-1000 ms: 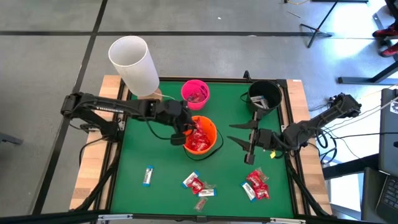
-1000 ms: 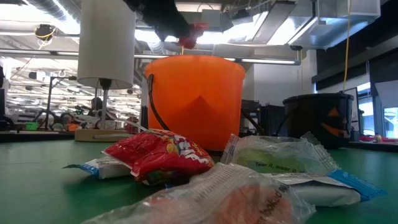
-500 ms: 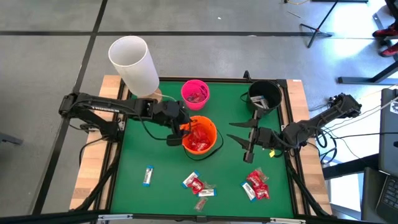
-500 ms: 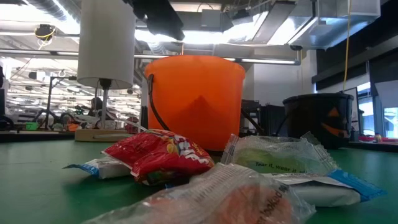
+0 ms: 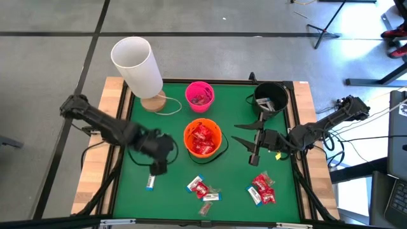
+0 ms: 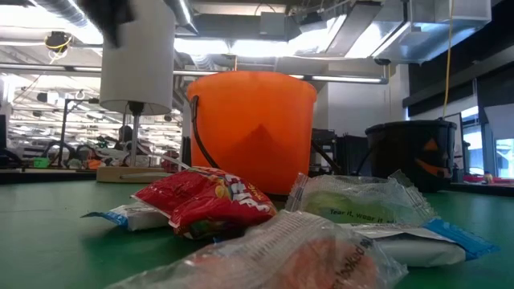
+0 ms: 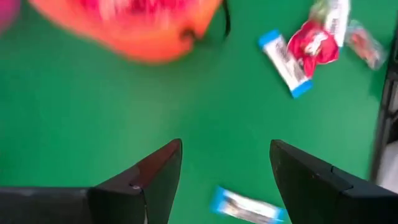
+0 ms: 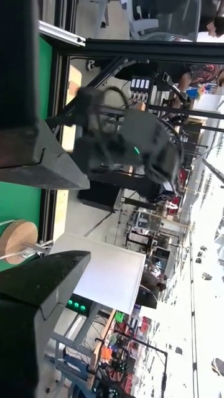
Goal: Sort candy
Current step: Put the white candy into the black bucket
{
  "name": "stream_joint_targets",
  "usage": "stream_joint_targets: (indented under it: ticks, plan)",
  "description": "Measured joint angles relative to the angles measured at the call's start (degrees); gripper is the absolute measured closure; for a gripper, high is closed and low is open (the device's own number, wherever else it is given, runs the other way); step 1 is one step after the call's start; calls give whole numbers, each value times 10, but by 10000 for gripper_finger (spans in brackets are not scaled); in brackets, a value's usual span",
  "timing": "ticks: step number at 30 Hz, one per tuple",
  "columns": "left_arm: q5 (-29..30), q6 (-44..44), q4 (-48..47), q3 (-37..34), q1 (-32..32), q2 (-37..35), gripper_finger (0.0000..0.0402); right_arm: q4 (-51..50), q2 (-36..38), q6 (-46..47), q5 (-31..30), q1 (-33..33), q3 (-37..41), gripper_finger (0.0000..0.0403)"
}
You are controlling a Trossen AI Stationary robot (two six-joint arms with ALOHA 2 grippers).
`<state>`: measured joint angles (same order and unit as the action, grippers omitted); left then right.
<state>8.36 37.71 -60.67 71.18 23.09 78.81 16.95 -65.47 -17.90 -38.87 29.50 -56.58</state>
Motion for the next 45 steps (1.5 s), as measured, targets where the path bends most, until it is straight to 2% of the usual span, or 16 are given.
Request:
stream_joint_targets:
  ticks: [3,7,9,14,21,26,32,40,45]
  plan:
    - [2,155,4,-48,58,0,168,0,0,13,0,0,0,237]
    - [5,306,21,-129,140,0,168,0,0,16,1,0,0,237]
    - [-2,376,61,-169,170,0,168,0,0,16,1,0,0,237]
    - [2,485,223,-243,217,0,168,0,0,16,1,0,0,237]
    - [7,606,226,-288,221,1,168,-1,0,16,1,0,0,237]
    - [-15,627,227,-302,206,19,168,-7,0,16,1,0,0,237]
    - [-27,613,246,-302,192,48,168,-9,0,16,1,0,0,237]
    - [-74,595,239,-297,174,99,168,-9,0,16,1,1,0,237]
    - [-77,570,227,-292,166,101,200,-9,0,16,1,1,0,237]
